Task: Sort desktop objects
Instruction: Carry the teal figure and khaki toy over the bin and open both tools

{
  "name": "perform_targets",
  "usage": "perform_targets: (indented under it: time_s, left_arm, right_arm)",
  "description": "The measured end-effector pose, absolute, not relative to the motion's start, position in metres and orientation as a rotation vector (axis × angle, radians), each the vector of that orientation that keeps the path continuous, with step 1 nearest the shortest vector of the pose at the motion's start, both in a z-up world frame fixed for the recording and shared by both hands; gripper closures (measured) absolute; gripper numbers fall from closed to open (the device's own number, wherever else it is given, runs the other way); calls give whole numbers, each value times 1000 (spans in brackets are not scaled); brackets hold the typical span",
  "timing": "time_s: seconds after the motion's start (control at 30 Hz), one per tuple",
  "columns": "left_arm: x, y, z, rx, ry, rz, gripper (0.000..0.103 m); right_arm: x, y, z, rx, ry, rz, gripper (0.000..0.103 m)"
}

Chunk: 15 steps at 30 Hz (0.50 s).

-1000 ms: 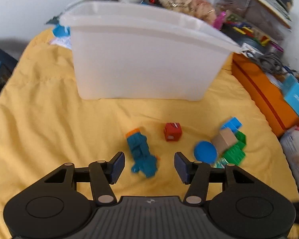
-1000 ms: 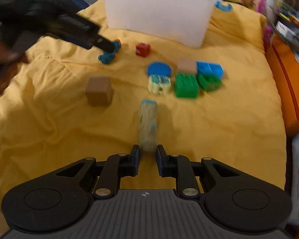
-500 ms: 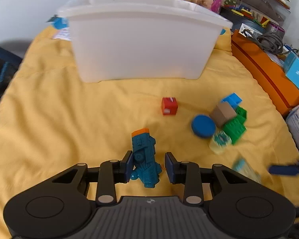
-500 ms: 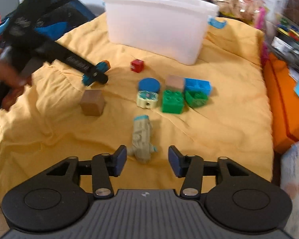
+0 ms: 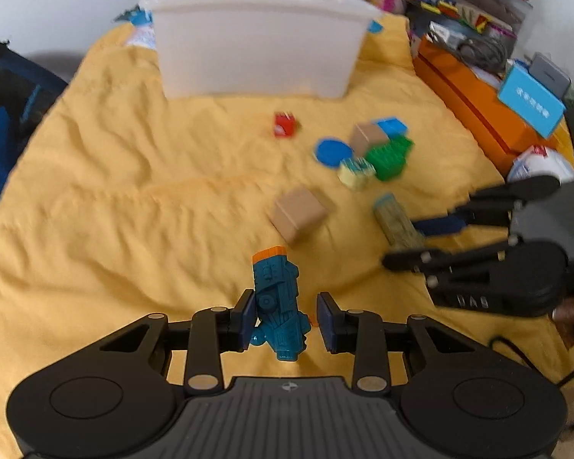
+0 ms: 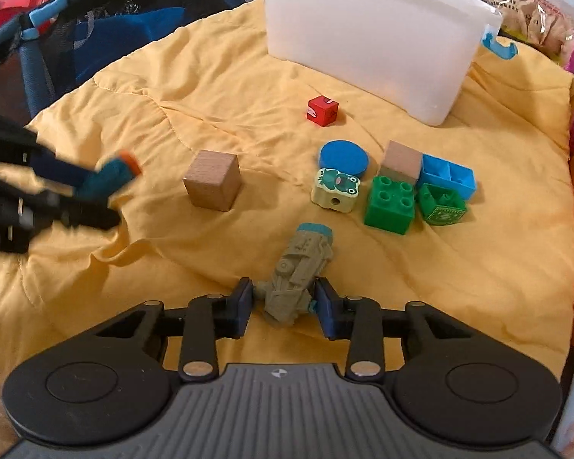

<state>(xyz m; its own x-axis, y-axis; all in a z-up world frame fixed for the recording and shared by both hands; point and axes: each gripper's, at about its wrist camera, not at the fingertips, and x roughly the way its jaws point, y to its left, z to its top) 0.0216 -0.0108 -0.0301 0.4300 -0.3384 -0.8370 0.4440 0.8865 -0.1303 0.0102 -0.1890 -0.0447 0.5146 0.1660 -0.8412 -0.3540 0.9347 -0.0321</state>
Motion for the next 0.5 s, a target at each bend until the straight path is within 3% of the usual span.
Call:
perform_targets:
  time_s: [0.17,0.3,0.37,0.4,0.43,0.5]
  left_arm:
    - [14,-17,-48,146,1059,-476,65]
    - [12,-17,-50,163,1040,-489,63]
    - [12,-17,-50,174,1038,-496,65]
    - [13,-17,-49,169,1039,-503,66]
    - [14,-16,-48,160,1040,-509,70]
    - [17,-14,-43,132,1036,-520,70]
  right_arm:
    - [10,-194,-46,-183,989,318,62]
    - [18,-197,-47,-148,1005,282,47]
    - [21,-201,-49,-114,1021,286,47]
    - [21,-202,-49,-112,1019,289,52]
    - [21,-201,-48,-124,1012,298,63]
    - [19,-198,-45,-160,1002,297,63]
